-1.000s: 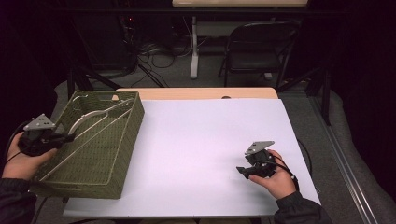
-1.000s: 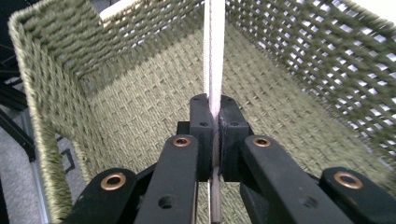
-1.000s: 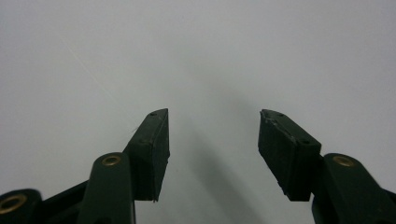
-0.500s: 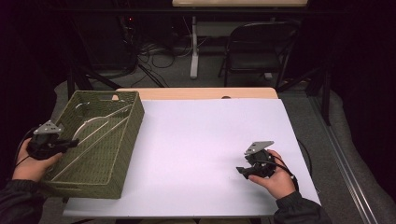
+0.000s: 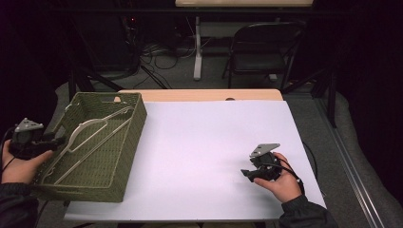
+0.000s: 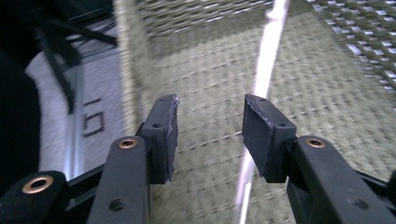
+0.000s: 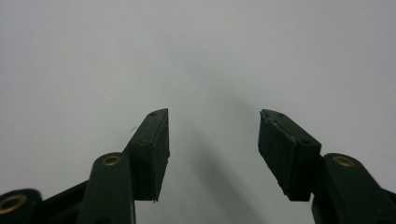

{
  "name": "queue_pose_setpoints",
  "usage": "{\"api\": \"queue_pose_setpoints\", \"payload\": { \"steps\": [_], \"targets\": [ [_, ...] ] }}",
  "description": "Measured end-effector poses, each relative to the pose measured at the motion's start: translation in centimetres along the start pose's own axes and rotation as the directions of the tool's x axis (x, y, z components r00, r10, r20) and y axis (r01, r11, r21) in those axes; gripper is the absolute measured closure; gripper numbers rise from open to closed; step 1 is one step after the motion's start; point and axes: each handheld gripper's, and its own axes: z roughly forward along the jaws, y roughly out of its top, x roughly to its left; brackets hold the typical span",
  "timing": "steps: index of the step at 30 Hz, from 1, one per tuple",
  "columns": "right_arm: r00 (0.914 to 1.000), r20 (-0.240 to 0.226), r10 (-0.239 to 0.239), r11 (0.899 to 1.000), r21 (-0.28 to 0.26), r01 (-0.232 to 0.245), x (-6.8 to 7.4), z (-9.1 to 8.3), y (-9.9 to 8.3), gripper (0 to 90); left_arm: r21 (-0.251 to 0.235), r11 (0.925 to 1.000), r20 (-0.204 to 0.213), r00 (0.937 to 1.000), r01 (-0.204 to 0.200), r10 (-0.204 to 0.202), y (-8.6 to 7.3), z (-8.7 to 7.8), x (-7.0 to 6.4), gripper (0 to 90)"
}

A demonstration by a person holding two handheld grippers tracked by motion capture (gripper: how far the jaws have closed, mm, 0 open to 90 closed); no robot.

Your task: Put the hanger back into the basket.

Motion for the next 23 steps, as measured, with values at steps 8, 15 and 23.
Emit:
{"api": "queue_pose_setpoints", "payload": {
  "steps": [8,15,23],
  "targets": [
    [1.0000,-0.004,0.001,1.000,-0.022,-0.001,0.1,-0.2,0.0,43.2,-0.048,0.9988,0.065,0.9978,0.013,-0.010,-0.5,-1.7,-1.0,40.4],
    [1.0000,0.004,-0.009,1.000,-0.029,0.009,0.3,-0.6,-0.1,42.9,-0.097,0.9953,0.111,0.9937,-0.003,0.014,-0.9,-3.7,-4.6,39.7],
    [0.9991,0.034,-0.027,0.998,-0.055,0.029,1.1,-2.2,-0.5,42.5,-0.182,0.9818,0.199,0.9759,-0.053,0.090,-1.7,-5.9,-10.5,39.7]
  ]
}}
